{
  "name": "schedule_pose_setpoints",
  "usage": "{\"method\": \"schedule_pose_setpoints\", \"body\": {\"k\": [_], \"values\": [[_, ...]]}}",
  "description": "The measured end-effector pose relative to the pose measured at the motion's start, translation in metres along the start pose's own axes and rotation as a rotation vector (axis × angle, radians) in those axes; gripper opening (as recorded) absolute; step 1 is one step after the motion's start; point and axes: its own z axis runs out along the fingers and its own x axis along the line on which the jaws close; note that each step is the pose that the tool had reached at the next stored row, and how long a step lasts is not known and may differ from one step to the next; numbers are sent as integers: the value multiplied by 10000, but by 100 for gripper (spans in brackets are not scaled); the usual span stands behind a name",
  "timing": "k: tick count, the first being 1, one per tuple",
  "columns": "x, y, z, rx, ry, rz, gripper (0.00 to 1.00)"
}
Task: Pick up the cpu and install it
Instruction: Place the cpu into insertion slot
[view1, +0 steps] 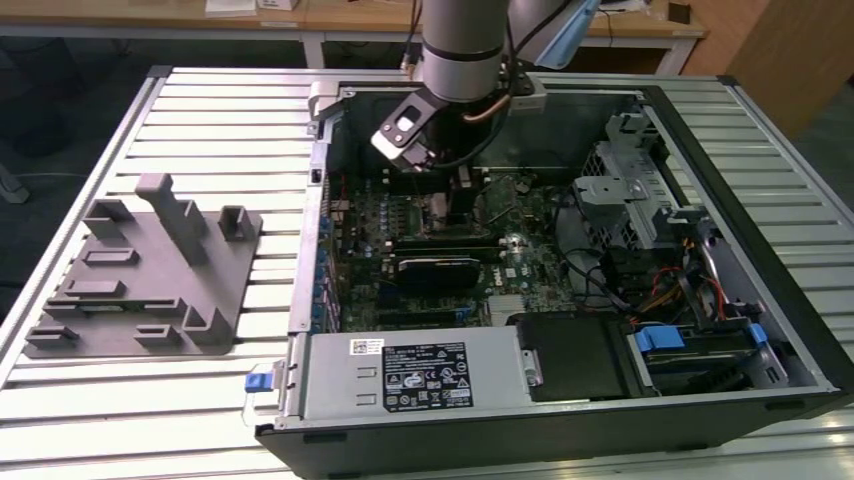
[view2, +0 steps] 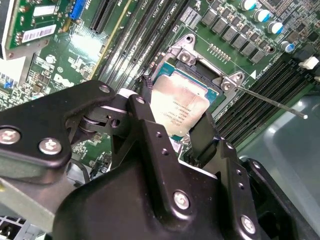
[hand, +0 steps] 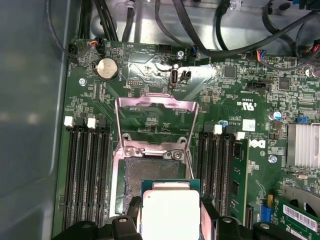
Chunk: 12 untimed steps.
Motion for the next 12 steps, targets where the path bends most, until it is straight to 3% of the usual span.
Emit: {"method": "schedule_pose_setpoints", "body": {"k": [12], "values": [[24, 27, 62, 1, -1, 38, 55]]}}
